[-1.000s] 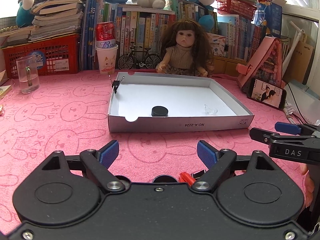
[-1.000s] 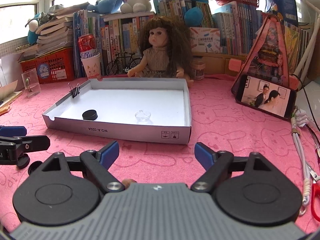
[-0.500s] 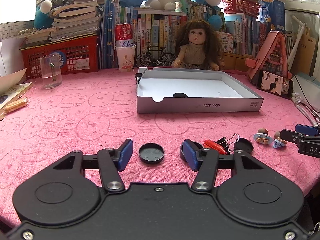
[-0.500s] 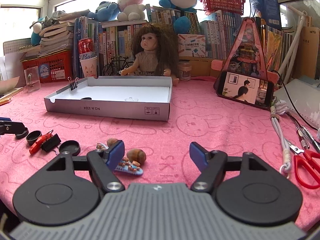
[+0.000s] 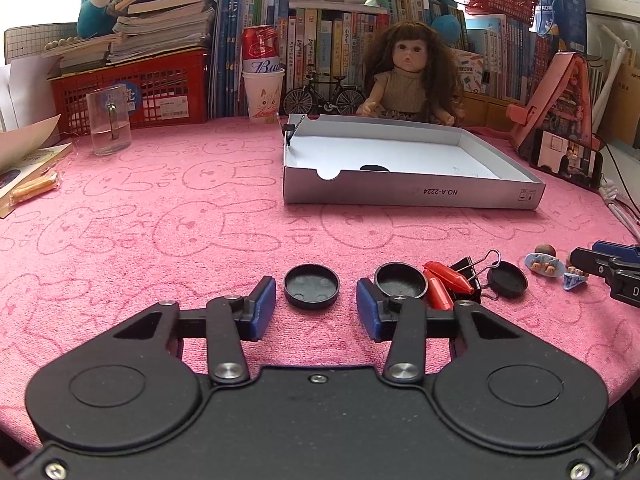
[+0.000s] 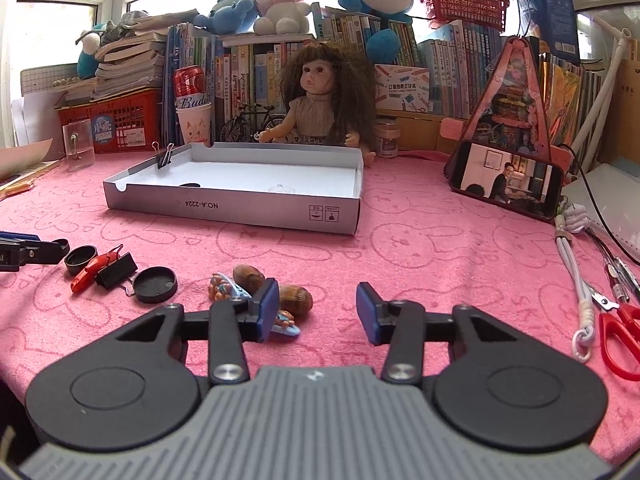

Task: Organize rigid objects
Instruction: 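Grasp the black lid with the left tool while the right tool grasps the walnut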

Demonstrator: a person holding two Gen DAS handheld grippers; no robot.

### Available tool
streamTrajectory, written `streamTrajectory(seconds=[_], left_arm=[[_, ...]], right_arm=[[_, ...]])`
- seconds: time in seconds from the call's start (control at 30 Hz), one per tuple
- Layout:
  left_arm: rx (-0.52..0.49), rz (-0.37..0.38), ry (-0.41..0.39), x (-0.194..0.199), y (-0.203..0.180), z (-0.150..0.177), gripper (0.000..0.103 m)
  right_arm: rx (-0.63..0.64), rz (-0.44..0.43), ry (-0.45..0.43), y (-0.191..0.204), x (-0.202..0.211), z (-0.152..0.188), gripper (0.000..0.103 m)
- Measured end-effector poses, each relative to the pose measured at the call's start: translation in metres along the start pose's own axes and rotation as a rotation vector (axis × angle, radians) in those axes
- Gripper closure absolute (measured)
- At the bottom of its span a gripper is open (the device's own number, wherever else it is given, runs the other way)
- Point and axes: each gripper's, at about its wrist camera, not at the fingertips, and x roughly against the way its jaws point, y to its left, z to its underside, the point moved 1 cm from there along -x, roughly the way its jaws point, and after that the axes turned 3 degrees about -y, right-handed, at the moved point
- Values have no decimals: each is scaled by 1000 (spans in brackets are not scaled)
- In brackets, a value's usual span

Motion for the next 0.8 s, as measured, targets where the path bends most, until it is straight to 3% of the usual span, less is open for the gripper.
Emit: streamTrajectory(seconds=[0.13, 0.23, 0.33, 0.8], left_arm=[[-11, -12, -13, -2, -4, 1, 64], [-13, -17, -19, -3, -4, 1, 73], [-2, -20, -22, -5, -4, 1, 74], [36, 9, -68, -4, -6, -36, 74]], right_arm=[[3, -5, 15, 3, -7, -1, 60], [-5, -18, 30, 4, -11, -2, 68], [-8, -29, 32, 6, -13, -1, 76], [-39, -1, 16, 2, -17, -18, 77]])
